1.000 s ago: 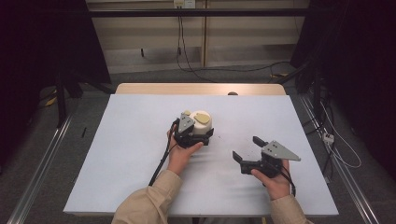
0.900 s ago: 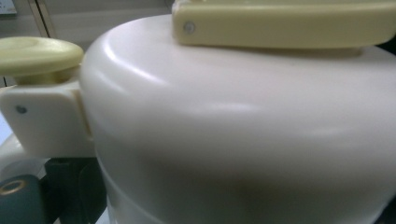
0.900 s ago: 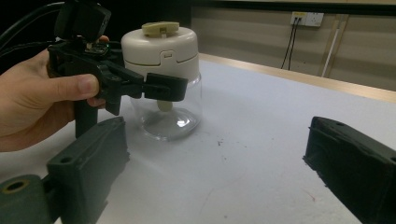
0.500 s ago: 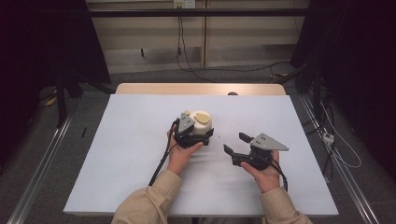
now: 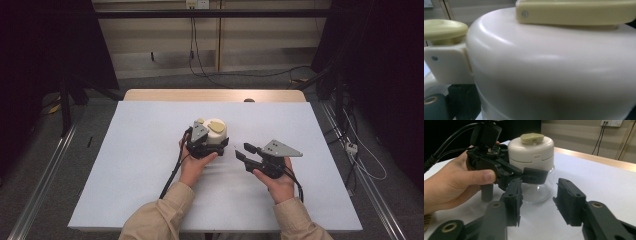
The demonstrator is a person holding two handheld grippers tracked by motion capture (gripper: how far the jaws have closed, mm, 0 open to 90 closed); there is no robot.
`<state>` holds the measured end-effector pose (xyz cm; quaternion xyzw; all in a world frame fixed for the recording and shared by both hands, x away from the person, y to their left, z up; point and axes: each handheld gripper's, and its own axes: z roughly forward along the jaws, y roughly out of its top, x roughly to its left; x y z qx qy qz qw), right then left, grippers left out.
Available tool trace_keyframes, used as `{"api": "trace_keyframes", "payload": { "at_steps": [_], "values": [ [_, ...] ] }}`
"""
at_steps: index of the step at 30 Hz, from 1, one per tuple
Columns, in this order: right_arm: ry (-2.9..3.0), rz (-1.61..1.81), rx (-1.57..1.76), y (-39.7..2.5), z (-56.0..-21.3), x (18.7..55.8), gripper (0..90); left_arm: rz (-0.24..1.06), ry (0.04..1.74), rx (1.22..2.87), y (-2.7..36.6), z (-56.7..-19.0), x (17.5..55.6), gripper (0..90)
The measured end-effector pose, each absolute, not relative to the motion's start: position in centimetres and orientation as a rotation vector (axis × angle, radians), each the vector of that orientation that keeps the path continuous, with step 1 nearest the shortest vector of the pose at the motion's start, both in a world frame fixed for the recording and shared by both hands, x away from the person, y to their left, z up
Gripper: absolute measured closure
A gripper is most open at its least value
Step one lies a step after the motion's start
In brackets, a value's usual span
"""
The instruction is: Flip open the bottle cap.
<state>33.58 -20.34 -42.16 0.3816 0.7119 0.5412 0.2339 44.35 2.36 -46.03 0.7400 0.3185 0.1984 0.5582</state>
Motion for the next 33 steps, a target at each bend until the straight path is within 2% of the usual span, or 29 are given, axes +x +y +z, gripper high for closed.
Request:
{"api": "trace_keyframes", "payload": {
  "at_steps": [5, 13, 23, 33],
  "values": [
    [1.975, 1.465, 1.039, -19.8, -41.9, 34.0, 63.6, 0.469, 0.751, 1.747, 2.3, -46.0, 44.3, 5.3],
    [2.001, 1.466, 1.084, -19.7, -42.0, 34.5, 64.3, 0.471, 0.75, 1.751, 2.3, -46.0, 44.4, 5.3],
    [1.986, 1.482, 1.111, -19.8, -42.0, 35.1, 80.2, 0.471, 0.75, 1.752, 2.3, -46.0, 44.4, 5.3],
    [2.032, 1.454, 1.101, -19.4, -41.3, 36.3, 90.0, 0.471, 0.749, 1.753, 2.3, -46.0, 44.4, 5.3]
  ]
}}
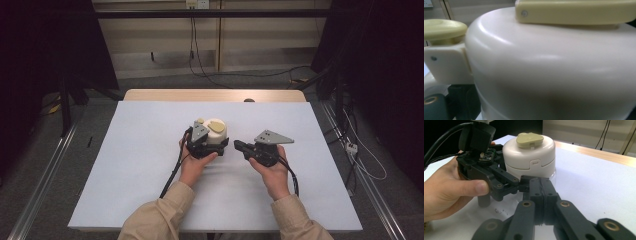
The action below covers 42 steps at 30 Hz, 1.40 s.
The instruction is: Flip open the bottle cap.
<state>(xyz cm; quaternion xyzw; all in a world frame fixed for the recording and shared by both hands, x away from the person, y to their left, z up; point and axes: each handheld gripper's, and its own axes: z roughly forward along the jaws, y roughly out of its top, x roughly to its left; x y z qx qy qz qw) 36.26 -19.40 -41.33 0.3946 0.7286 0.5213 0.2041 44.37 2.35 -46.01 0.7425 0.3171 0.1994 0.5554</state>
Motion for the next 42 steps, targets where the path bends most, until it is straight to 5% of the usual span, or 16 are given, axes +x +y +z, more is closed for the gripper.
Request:
{"api": "trace_keyframes", "payload": {
  "at_steps": [42],
  "values": [
    [2.086, 1.412, 1.099, -16.5, -39.3, 39.3, 90.0, 0.476, 0.752, 1.755, 2.3, -46.0, 44.3, 5.3]
  ]
}}
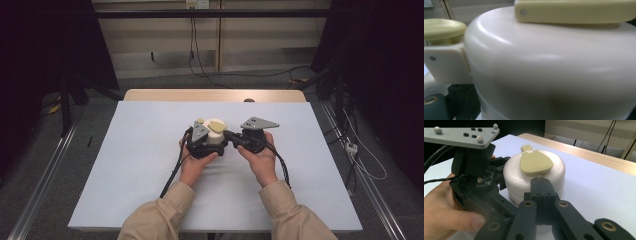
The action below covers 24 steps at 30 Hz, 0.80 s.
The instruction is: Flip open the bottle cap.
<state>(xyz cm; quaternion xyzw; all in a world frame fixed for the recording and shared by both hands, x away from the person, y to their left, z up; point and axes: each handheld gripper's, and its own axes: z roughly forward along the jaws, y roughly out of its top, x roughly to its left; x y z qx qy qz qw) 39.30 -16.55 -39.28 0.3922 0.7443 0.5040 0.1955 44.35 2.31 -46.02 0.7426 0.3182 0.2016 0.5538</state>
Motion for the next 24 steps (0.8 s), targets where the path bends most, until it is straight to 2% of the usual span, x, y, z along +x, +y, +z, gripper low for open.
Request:
{"api": "trace_keyframes", "payload": {
  "at_steps": [24],
  "values": [
    [2.086, 1.405, 1.095, -16.46, -38.81, 39.57, 90.0, 0.482, 0.75, 1.76, 2.27, -46.03, 44.33, 5.3]
  ]
}}
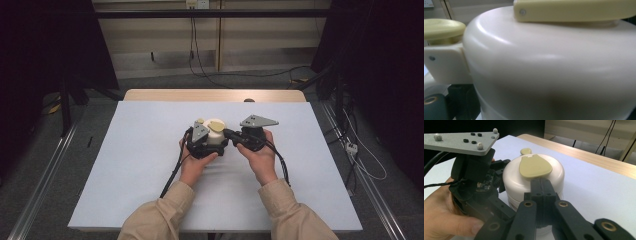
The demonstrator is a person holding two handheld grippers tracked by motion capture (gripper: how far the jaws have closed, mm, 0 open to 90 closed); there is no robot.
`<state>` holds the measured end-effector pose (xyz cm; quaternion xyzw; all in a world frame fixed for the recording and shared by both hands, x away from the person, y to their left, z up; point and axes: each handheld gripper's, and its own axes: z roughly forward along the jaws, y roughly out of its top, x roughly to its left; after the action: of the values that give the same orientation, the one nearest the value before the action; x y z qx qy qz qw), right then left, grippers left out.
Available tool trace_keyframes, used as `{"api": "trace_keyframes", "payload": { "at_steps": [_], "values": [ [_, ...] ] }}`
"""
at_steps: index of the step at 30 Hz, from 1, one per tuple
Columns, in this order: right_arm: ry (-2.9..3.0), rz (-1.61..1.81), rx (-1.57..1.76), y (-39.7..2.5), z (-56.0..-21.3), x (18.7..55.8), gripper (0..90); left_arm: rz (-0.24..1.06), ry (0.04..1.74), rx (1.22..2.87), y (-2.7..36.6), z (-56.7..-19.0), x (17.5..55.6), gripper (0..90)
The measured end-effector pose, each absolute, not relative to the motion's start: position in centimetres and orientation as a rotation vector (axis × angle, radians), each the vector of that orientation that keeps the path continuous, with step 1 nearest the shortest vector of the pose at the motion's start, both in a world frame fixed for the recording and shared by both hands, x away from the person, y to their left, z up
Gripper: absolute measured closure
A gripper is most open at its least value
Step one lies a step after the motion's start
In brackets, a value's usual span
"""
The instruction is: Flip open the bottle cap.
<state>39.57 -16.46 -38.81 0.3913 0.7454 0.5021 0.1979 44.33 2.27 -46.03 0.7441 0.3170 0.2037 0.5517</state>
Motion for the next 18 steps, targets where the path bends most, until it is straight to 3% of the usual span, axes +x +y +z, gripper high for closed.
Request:
{"api": "trace_keyframes", "payload": {
  "at_steps": [18],
  "values": [
    [2.078, 1.415, 1.103, -16.45, -38.67, 39.62, 90.0, 0.479, 0.751, 1.76, 2.24, -46.04, 44.31, 5.2]
  ]
}}
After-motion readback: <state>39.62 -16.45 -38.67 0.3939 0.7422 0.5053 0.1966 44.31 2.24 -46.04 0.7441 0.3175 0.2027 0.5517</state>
